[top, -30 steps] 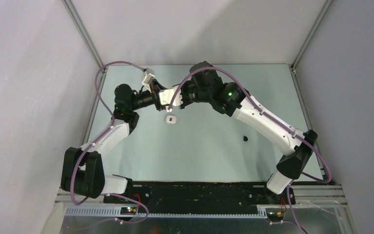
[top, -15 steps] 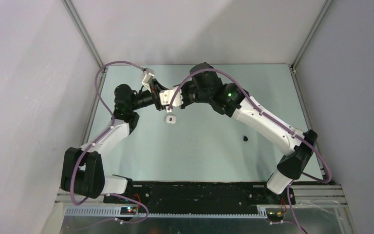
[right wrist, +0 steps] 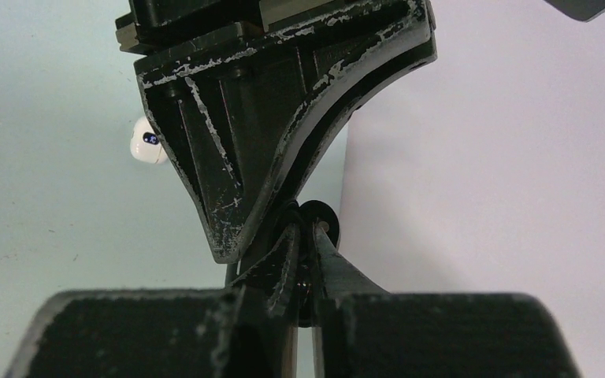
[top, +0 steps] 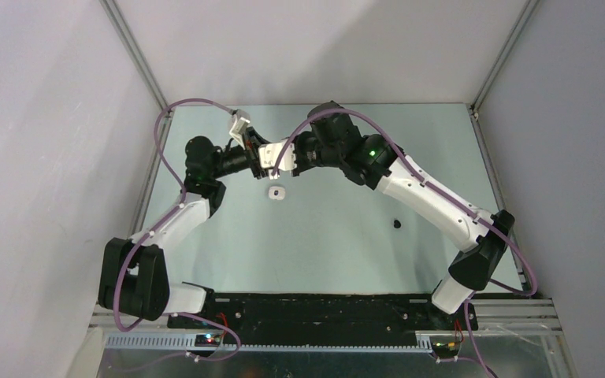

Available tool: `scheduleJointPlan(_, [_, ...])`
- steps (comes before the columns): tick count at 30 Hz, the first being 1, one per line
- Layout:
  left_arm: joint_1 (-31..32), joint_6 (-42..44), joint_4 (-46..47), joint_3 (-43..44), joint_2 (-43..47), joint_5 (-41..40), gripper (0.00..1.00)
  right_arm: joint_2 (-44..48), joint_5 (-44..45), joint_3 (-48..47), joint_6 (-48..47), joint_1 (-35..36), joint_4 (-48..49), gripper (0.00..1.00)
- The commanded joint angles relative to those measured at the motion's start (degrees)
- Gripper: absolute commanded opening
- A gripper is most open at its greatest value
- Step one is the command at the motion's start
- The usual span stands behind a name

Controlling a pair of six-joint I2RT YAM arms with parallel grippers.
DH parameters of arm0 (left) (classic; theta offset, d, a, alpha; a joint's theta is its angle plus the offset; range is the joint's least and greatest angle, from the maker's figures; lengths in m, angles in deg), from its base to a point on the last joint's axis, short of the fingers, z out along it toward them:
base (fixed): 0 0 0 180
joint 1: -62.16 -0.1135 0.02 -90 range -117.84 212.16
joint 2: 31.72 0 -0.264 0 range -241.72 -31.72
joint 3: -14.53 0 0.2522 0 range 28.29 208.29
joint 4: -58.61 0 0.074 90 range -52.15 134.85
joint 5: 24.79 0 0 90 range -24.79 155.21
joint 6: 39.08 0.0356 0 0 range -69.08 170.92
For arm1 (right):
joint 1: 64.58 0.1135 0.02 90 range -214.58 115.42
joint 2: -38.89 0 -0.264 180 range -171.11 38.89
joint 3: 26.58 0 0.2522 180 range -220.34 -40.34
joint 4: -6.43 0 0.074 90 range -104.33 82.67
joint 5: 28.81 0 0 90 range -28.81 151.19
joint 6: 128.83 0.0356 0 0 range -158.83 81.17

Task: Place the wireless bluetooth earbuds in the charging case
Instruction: Place the earbud in the charging case.

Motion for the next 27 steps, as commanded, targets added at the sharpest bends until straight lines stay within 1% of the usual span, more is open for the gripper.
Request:
scheduleJointPlan(1, [0.1,-0.41,3.61,1.14,0.89,-0.68,0.0,1.46,0.8,-0.94,3.46,-0.25,-0.89,0.11])
scheduleJointPlan(3, [0.1,-0.42,3.68,1.18,0.82,-0.69,0.0,1.69,1.04,-2.0,4.43,-0.64,-0.68,0.14])
scheduleJointPlan(5, [0.1,-0.43,3.72,1.18,0.71,-0.71,0.0,2.05,-0.22,-3.74,6.32,-1.42,-1.4,0.21])
scheduleJointPlan(6, [0.1,-0.44,3.79,1.18,0.7,-0.74,0.0,2.32,-1.88,-4.47,7.57,-1.74,-2.0,0.25])
scheduleJointPlan(10, [0.1,-0.46,4.05,1.27,0.52,-0.62,0.0,3.21,-7.98,-7.86,11.97,-3.34,-6.16,0.34])
scheduleJointPlan(17, [0.03,-0.57,4.35,1.26,0.2,-0.08,0.0,6.85,-15.87,-8.85,19.29,-5.25,-7.43,0.39])
scheduleJointPlan(19, [-0.32,-0.55,4.4,1.35,0.33,0.27,0.0,9.36,-18.86,-7.17,20.5,-7.39,-9.58,0.4])
scheduleJointPlan(21, [-0.98,-0.51,4.42,1.42,0.51,0.99,0.0,13.02,-22.0,-2.32,19.41,-10.63,-13.16,0.39])
scheduleJointPlan(22, [-1.19,-0.55,4.43,1.48,0.68,1.34,0.0,16.44,-22.8,3.19,18.57,-13.0,-15.08,0.39])
scheduleJointPlan(23, [-1.65,-0.62,4.43,1.63,0.77,1.9,0.0,18.22,-24.27,6.16,15.73,-14.39,-16.05,0.38])
scheduleJointPlan(24, [-2.18,-0.74,4.43,1.71,0.9,2.28,0.0,22.07,-25.04,13.0,14.1,-17.54,-17.56,0.38])
scheduleJointPlan(25, [-2.4,-1.04,4.43,1.76,0.97,2.91,0.0,23.76,-26.1,16.56,10.15,-20.86,-18.21,0.37])
scheduleJointPlan(26, [-2.72,-1.12,4.43,1.79,1.22,3.09,0.0,26.88,-26.44,24.18,7.84,-22.36,-19.68,0.36])
scheduleJointPlan(27, [-2.85,-1.18,4.43,1.75,1.34,3.44,0.0,28.02,-26.98,26.06,3.53,-25.62,-20.59,0.35])
